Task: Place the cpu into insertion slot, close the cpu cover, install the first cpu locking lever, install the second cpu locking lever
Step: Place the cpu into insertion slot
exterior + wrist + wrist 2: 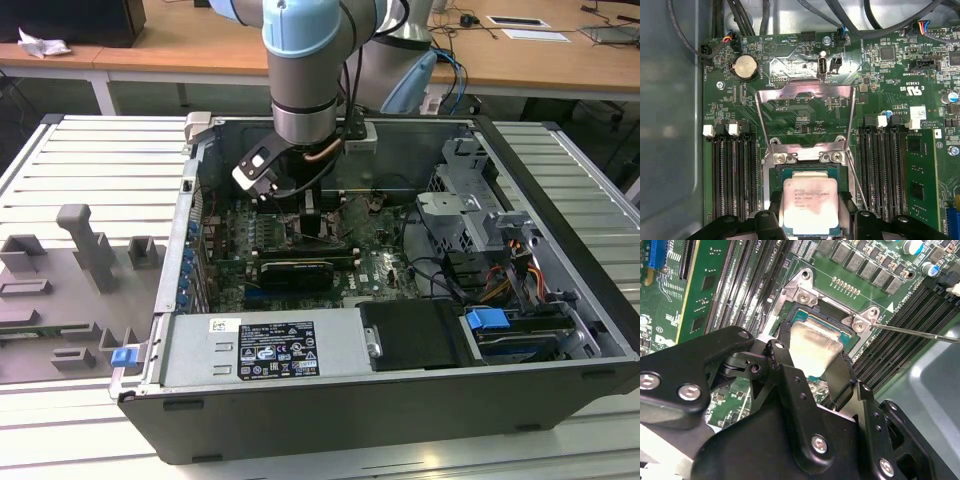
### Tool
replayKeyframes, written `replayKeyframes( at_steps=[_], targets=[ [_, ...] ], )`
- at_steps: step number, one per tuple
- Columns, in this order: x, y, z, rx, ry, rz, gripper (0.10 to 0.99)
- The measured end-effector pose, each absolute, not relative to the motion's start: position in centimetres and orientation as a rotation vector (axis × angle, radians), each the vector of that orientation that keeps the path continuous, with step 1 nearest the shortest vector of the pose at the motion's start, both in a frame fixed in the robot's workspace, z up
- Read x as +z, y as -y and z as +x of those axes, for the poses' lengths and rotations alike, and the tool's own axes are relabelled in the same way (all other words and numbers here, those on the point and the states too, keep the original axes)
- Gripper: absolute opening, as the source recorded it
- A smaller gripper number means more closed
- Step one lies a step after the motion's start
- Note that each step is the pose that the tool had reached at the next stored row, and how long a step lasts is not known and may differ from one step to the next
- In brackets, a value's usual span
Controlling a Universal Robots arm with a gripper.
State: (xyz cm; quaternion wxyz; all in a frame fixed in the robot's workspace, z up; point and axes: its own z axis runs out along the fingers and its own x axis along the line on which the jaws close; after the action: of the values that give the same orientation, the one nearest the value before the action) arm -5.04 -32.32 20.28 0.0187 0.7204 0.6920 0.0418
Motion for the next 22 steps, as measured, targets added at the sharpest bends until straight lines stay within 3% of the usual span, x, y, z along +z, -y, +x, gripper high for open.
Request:
replayKeyframes(
  at_steps=[3, 4, 9, 16, 17, 18, 22],
  targets=[
    [20.3, 32.3, -5.0, 0.130, -2.148, 2.237, 0.596],
    [20.3, 32.3, -5.0, 0.130, -2.148, 2.237, 0.663],
    [21.1, 32.3, -5.0, 0.128, -2.148, 2.237, 0.647],
    [21.3, 32.3, -5.0, 0.116, -2.176, 2.211, 0.216],
    [21.3, 32.3, -5.0, 0.116, -2.178, 2.209, 0.216],
    [21.3, 32.3, -5.0, 0.116, -2.179, 2.208, 0.106],
    [21.5, 32.3, -5.0, 0.116, -2.179, 2.208, 0.106]
  ],
)
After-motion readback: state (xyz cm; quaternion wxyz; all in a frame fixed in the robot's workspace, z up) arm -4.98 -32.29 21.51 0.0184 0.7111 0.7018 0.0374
